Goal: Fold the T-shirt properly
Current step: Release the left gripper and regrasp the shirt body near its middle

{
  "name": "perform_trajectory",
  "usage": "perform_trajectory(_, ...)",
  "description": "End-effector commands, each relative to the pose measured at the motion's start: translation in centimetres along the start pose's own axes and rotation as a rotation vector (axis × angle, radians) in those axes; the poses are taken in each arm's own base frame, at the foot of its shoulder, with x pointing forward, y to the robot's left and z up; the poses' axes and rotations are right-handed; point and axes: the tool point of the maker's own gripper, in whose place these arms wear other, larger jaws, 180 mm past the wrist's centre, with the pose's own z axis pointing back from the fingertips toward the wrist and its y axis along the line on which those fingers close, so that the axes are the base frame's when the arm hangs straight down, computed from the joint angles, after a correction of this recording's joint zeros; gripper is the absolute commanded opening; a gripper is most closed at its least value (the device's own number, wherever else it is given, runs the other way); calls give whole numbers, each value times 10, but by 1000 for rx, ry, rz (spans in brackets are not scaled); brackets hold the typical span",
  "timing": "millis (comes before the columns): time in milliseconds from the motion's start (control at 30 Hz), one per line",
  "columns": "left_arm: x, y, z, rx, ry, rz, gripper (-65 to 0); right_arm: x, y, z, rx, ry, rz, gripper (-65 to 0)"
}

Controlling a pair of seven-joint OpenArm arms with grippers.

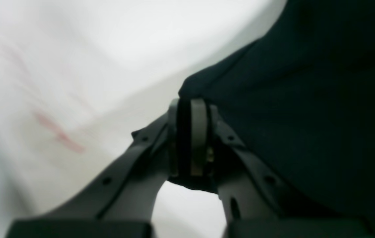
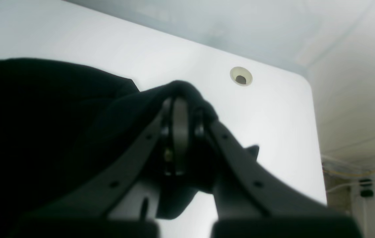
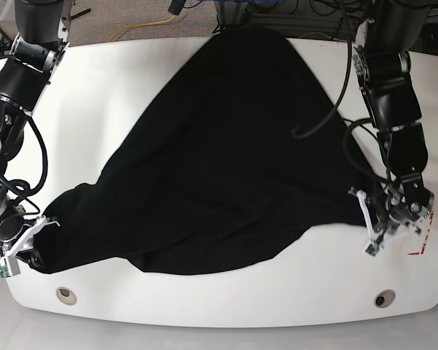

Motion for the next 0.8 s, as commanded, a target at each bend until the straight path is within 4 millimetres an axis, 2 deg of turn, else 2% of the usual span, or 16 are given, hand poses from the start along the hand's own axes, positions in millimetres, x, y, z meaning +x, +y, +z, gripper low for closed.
perform_trajectory(0,44,37,18,88,-81,-63,-626,25,-8,8,-19,-75,16,-650)
perform_trajectory(133,32,58,27,139,-65,-120,-628,25,-8,8,-19,-75,16,-650)
perform_trajectory(267,31,78,46,204,-92,-109,-613,25,-8,8,-19,-75,16,-650)
perform_trajectory(300,32,80,49,212,-97,-113,-587,25,-8,9,-18,-77,17,-650)
perform_trajectory(400,32,91,57,241,-98,-121,-449,33,-3,13,-19,-98,43,-650)
perform_trajectory(467,32,94,58,247,-99,-120,-349,30,1,15,-14,-92,55,-650)
perform_trajectory(533,30,98,60,254,-101,-108,-276,33,4,17,-15,-102,69,-650)
perform_trajectory(767,29,114,71,269,-153,-78,-262,28,7,18,-10,-90,76,-650)
